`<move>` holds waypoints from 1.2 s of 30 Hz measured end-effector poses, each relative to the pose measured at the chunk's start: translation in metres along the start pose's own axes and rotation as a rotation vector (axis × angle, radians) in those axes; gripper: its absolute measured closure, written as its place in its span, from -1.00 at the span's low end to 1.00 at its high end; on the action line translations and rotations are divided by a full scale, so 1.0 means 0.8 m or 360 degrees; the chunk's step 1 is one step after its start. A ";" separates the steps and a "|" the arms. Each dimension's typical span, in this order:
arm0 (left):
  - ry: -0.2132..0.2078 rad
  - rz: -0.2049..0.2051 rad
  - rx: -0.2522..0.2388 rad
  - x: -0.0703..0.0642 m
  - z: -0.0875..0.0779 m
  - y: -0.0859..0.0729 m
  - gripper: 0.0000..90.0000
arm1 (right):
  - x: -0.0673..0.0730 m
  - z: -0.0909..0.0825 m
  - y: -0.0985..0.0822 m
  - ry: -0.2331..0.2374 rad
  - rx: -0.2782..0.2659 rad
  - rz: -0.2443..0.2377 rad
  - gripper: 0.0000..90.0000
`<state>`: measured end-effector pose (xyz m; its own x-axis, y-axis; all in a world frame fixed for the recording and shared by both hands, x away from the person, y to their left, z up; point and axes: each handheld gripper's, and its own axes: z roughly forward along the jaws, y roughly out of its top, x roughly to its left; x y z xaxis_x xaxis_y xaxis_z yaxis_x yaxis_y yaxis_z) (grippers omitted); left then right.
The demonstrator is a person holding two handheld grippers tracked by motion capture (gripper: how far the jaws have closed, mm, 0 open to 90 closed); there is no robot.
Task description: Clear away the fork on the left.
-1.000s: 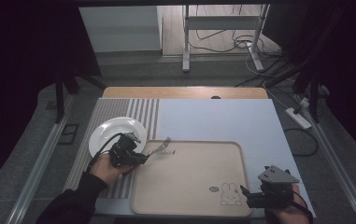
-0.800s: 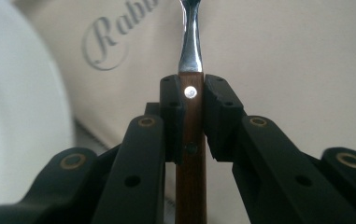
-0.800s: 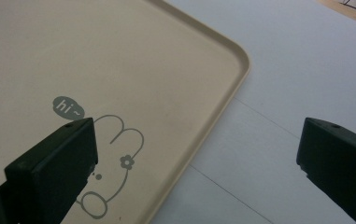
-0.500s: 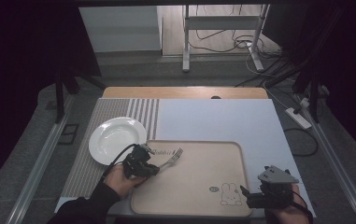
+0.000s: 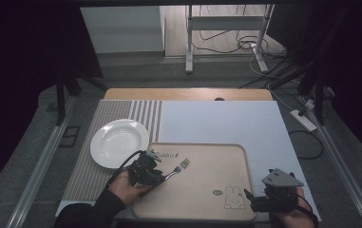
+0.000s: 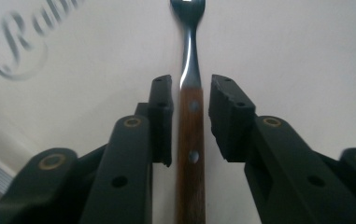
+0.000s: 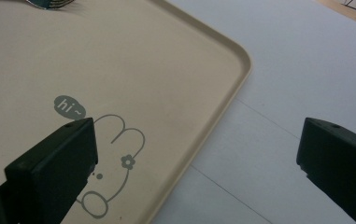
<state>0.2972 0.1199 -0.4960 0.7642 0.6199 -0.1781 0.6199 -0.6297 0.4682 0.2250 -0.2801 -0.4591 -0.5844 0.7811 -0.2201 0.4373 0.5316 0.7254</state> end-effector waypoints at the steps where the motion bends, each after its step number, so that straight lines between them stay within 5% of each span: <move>1: -0.0011 0.0008 -0.0008 0.000 0.000 0.003 0.70 | 0.000 0.000 0.000 0.0000 0.0000 -0.0002 -1.00; 3: -0.0051 0.0071 -0.0019 -0.005 0.004 0.015 0.96 | 0.000 0.000 0.000 0.0001 0.0004 -0.0004 -1.00; 12: 0.0002 0.0160 0.0046 -0.014 0.034 0.036 0.98 | 0.000 0.000 0.000 0.0000 0.0003 -0.0004 -1.00; 17: -0.0033 0.0107 0.0050 -0.010 0.041 0.037 0.98 | 0.000 0.000 0.000 0.0001 0.0002 -0.0007 -1.00; 36: 0.0104 -0.0003 0.0065 0.029 0.028 0.024 0.98 | 0.000 0.000 0.000 0.0003 -0.0001 -0.0007 -1.00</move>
<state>0.3311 0.1115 -0.5107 0.7506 0.6495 -0.1216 0.6291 -0.6461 0.4321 0.2249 -0.2798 -0.4592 -0.5875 0.7781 -0.2221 0.4343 0.5348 0.7248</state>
